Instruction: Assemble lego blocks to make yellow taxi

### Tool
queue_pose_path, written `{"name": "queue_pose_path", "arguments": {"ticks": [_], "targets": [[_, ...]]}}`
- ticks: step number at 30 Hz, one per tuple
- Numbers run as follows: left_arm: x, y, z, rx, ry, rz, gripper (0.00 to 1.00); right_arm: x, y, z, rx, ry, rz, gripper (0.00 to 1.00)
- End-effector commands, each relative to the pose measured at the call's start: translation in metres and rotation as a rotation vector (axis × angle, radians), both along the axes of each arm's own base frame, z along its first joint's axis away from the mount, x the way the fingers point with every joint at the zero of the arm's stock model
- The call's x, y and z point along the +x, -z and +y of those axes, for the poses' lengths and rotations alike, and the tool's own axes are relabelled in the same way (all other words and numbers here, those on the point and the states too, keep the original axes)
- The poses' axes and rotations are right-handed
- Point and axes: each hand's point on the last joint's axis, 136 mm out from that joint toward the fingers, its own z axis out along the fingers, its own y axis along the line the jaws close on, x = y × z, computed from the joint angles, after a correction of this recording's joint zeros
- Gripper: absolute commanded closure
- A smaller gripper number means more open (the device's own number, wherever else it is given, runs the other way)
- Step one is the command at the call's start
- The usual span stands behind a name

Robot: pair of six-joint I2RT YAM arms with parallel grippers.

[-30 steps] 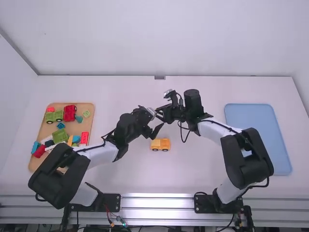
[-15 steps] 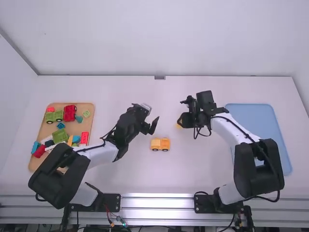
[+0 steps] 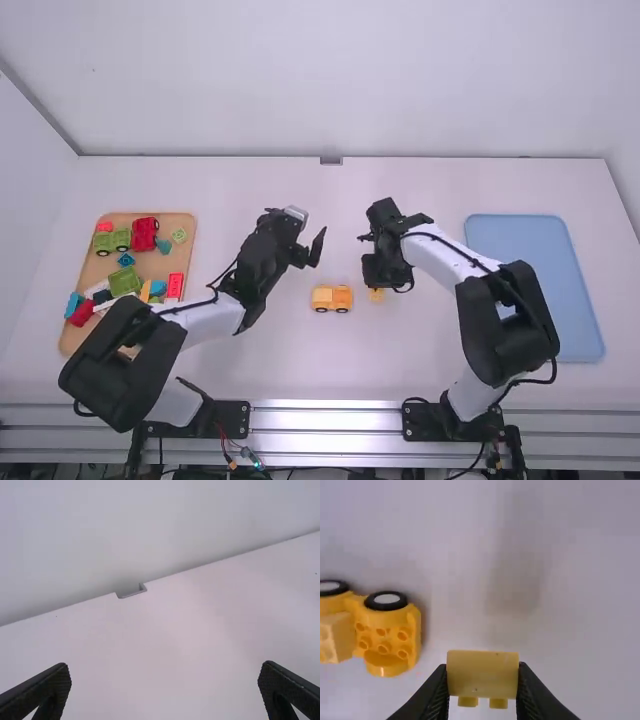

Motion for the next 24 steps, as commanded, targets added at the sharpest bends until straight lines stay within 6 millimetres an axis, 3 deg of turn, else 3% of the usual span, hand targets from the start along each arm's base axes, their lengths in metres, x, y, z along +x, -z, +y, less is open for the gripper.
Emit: {"name": "queue_pose_path", "arguments": {"ticks": [1, 3, 12, 17, 24], "targets": [[0.006, -0.003, 0.012, -0.003, -0.070, -0.006, 0.01, 0.003, -0.001, -0.008, -0.014, 0.455, 0.065, 1.00], [0.008, -0.001, 0.019, -0.020, -0.119, 0.009, 0.01, 0.000, 0.001, -0.013, -0.023, 0.687, 0.112, 1.00], [0.013, -0.004, 0.049, -0.028, -0.304, -0.014, 0.01, -0.013, 0.022, -0.019, -0.037, 1.285, 0.196, 1.00], [0.010, -0.017, 0.064, -0.063, -0.381, -0.090, 0.01, -0.021, 0.034, -0.018, -0.010, 1.376, 0.250, 1.00], [-0.005, -0.026, 0.071, -0.131, -0.378, -0.178, 0.01, -0.015, 0.044, -0.021, 0.066, 1.461, 0.279, 1.00]]}}
